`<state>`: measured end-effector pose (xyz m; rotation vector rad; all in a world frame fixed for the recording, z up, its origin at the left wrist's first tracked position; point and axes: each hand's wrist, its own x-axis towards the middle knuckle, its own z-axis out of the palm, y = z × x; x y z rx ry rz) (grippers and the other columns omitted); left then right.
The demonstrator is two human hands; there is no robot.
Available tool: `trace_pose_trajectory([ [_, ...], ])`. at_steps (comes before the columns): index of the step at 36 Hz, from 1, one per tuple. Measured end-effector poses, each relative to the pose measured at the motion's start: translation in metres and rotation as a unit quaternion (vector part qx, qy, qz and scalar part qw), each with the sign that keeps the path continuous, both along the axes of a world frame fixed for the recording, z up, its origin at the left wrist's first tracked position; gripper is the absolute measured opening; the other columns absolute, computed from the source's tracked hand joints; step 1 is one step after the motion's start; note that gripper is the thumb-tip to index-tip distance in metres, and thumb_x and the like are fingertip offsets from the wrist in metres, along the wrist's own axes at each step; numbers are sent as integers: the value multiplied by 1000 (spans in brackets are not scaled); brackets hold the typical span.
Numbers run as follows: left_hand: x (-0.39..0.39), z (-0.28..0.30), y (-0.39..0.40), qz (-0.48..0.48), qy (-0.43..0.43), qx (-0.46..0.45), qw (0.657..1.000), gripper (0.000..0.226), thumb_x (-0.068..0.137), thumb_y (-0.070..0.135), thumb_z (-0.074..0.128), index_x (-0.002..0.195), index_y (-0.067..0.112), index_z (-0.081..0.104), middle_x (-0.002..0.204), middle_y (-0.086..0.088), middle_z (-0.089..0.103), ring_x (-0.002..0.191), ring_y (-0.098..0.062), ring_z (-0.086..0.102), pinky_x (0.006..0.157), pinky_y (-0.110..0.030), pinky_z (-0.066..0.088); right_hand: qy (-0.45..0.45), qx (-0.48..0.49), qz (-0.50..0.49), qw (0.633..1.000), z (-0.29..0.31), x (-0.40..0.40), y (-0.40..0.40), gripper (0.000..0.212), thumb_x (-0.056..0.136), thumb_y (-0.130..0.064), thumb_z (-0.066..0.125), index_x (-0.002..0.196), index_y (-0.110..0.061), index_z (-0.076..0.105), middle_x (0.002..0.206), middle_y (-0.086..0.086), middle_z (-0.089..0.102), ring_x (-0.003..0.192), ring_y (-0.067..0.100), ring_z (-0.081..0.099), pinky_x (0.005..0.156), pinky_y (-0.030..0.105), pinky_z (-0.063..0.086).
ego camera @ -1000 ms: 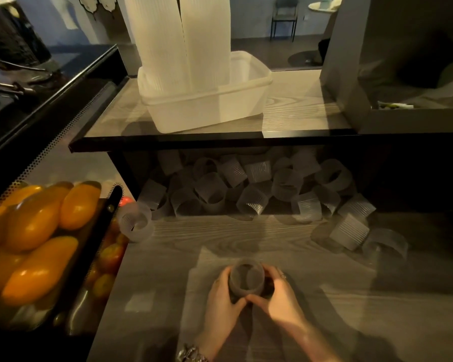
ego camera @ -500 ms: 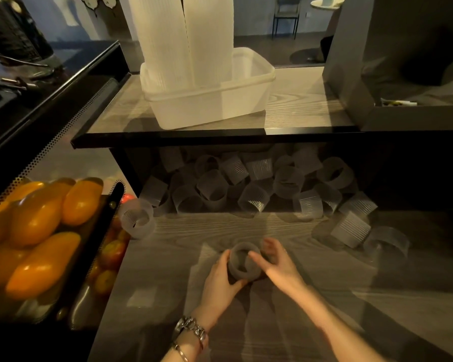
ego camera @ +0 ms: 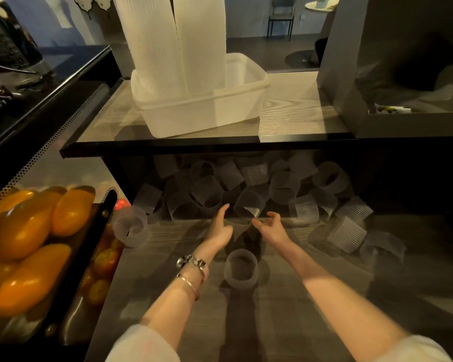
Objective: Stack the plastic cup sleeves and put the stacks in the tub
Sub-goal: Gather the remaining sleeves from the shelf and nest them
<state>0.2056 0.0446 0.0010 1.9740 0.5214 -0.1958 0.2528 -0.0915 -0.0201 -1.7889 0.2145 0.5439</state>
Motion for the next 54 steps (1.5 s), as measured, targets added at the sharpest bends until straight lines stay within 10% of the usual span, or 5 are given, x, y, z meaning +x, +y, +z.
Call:
trace_pose_trajectory([
  [10,27,6,-11,-62,32,32,997,57,87,-2,45,141,14,34,139,-15,43,119,-30,49,81,-25,46,-11,16,25,999,8,4,2,73,86,-7,62,143,-9,18,146,13,36,131,26,40,106,38,37],
  [17,5,3,-11,-50,-32,45,997,65,84,-6,52,141,19,35,136,-10,31,125,-23,40,107,-30,35,-150,0,61,987,8,-18,-3,79,70,4,74,137,-12,34,121,10,53,109,15,53,87,22,44],
  [28,-40,7,-8,-32,-144,1,989,67,83,0,63,138,31,39,123,9,42,99,-15,56,66,-2,43,-281,-30,99,954,34,-49,-12,65,71,-3,75,129,-17,48,120,-2,45,100,8,52,90,24,46],
  [33,-54,12,-6,-54,-162,-14,985,72,78,4,70,138,27,38,128,12,42,100,12,47,71,-6,44,-228,13,133,965,38,-59,-19,73,69,-11,80,132,-21,46,119,-9,45,93,2,51,77,11,46],
  [54,-107,4,-10,-78,-190,24,978,75,70,14,80,127,39,39,125,10,47,120,-7,47,105,-28,39,-217,-99,239,941,33,-86,-45,74,72,-15,77,136,-29,42,121,-9,43,106,5,47,84,3,35],
])
